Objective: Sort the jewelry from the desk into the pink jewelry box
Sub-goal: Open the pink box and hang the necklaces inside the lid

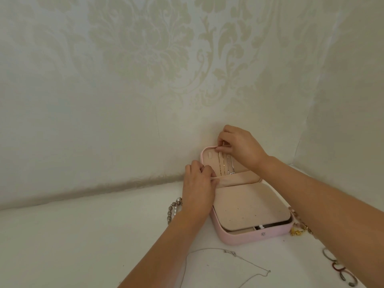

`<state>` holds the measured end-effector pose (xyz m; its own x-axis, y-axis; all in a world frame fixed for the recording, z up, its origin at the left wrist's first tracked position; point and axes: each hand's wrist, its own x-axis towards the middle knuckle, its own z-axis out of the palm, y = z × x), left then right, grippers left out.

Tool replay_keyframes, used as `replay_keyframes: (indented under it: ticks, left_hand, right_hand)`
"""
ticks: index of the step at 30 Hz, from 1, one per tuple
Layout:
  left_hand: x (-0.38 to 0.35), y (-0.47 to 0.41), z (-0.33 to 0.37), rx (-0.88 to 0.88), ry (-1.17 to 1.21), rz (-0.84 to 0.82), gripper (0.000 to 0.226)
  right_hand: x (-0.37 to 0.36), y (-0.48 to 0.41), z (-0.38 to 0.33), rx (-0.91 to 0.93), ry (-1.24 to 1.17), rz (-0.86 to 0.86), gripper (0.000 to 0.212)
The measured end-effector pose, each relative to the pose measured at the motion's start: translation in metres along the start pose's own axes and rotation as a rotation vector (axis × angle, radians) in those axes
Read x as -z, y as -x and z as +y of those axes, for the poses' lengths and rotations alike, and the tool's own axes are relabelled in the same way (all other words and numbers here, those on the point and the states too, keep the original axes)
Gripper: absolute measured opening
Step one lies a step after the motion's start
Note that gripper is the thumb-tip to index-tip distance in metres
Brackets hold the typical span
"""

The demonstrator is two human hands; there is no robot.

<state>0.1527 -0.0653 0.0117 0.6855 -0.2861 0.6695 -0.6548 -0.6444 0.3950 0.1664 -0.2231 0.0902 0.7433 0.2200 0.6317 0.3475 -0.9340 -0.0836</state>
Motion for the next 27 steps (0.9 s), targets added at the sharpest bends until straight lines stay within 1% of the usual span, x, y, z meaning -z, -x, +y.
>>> replay_keyframes:
  ticks: [3,10,12,14,17,18,21,24,27]
  left_hand:
    - [0.000,0.000,0.000,0.005,-0.002,-0.007,0.015]
    - [-0.001,0.001,-0.002,-0.007,-0.002,0.008,0.015]
    - [-0.001,0.001,-0.003,-0.006,-0.004,0.007,0.016]
    - [-0.003,0.000,-0.003,-0.009,0.000,0.009,0.018]
    - [-0.003,0.001,-0.003,-0.008,0.012,0.015,0.018]
    - [-0.003,0.001,-0.002,-0.002,0.019,0.007,0.016]
    - [-0.002,0.001,-0.003,0.006,0.027,-0.012,0.013]
    - [-0.002,0.002,-0.004,0.001,0.029,-0.017,0.013]
    - [-0.002,0.002,-0.004,0.012,0.031,-0.036,0.013]
  right_hand:
    - [0.000,0.003,0.002,-0.012,-0.017,-0.009,0.012]
    - [-0.007,0.020,0.002,-0.034,-0.054,0.004,0.019]
    - [-0.006,0.023,0.002,-0.044,-0.085,-0.025,0.016]
    - [-0.007,0.026,0.002,-0.087,-0.134,-0.041,0.012]
    - [-0.011,0.032,-0.003,-0.227,-0.193,0.036,0.015]
    - [-0.013,0.035,-0.006,-0.243,-0.197,0.071,0.016]
    - [-0.017,0.044,-0.017,-0.175,-0.189,0.120,0.010]
    - [-0.021,0.052,-0.018,-0.178,-0.169,0.078,0.011]
    - [-0.024,0.062,-0.017,-0.117,-0.055,0.059,0.011]
